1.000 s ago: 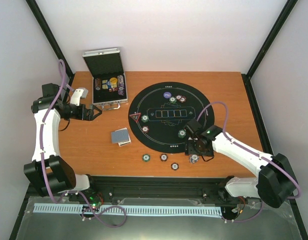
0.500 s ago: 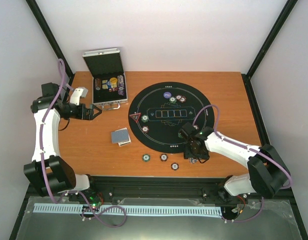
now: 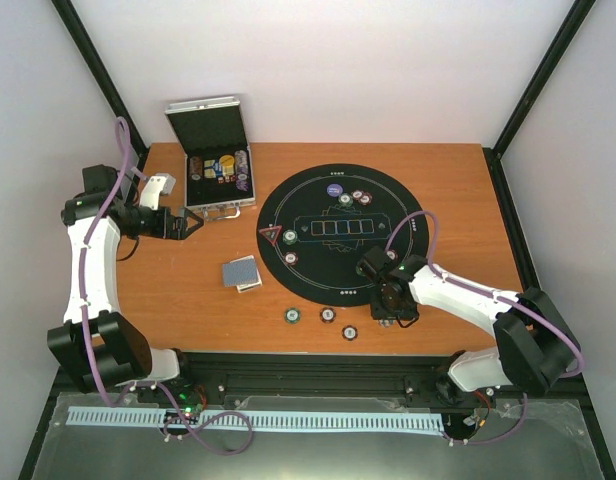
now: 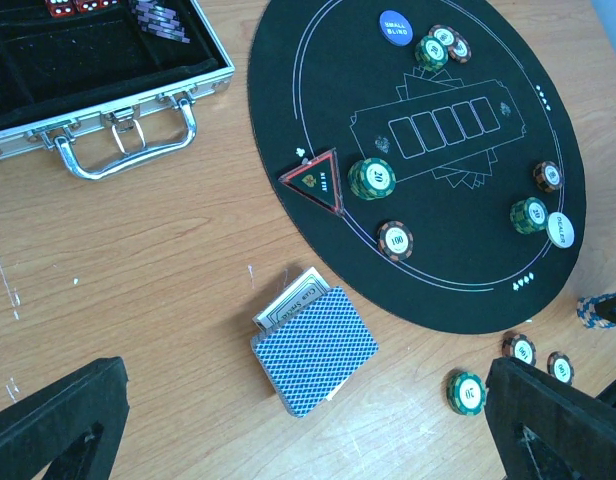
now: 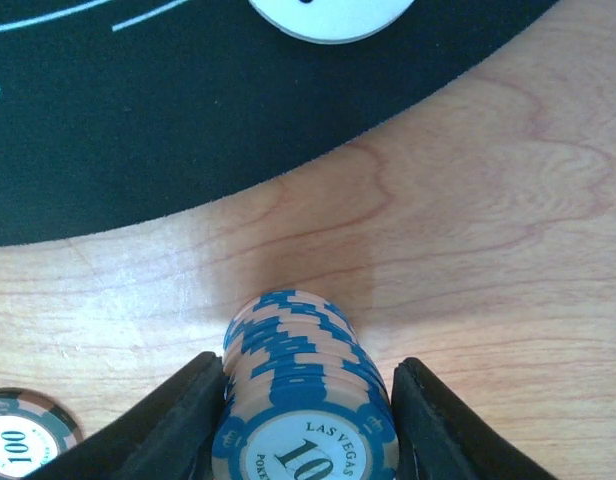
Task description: Distribute texas hold em gaming equipment
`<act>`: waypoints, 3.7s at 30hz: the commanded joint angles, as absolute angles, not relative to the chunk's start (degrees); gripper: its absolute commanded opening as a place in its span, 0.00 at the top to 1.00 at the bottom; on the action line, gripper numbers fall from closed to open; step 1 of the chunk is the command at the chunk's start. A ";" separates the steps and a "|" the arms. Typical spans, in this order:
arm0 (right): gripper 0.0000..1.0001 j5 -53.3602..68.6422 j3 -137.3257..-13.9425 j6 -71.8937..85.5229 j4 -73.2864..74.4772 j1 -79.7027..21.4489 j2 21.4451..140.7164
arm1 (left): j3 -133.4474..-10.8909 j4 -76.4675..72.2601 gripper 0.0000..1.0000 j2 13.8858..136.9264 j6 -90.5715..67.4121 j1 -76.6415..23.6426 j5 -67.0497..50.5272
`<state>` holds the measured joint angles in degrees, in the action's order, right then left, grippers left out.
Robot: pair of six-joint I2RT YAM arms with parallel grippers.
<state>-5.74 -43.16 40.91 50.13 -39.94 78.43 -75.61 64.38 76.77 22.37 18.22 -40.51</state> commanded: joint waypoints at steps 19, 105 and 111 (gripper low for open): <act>0.75 -7.14 -49.43 39.73 55.92 -40.52 75.60 | -77.51 64.56 0.00 76.68 23.28 18.29 -40.89; 0.26 -8.04 -57.85 34.68 56.72 -38.41 78.07 | -76.64 66.53 0.00 76.50 26.49 18.29 -40.91; 0.23 -6.64 -47.71 37.56 54.84 -38.41 72.81 | -76.62 66.84 0.00 75.73 26.41 18.31 -41.06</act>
<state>-7.01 -51.29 34.30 58.04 -38.02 74.61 -76.23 65.69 77.25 25.34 18.22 -39.51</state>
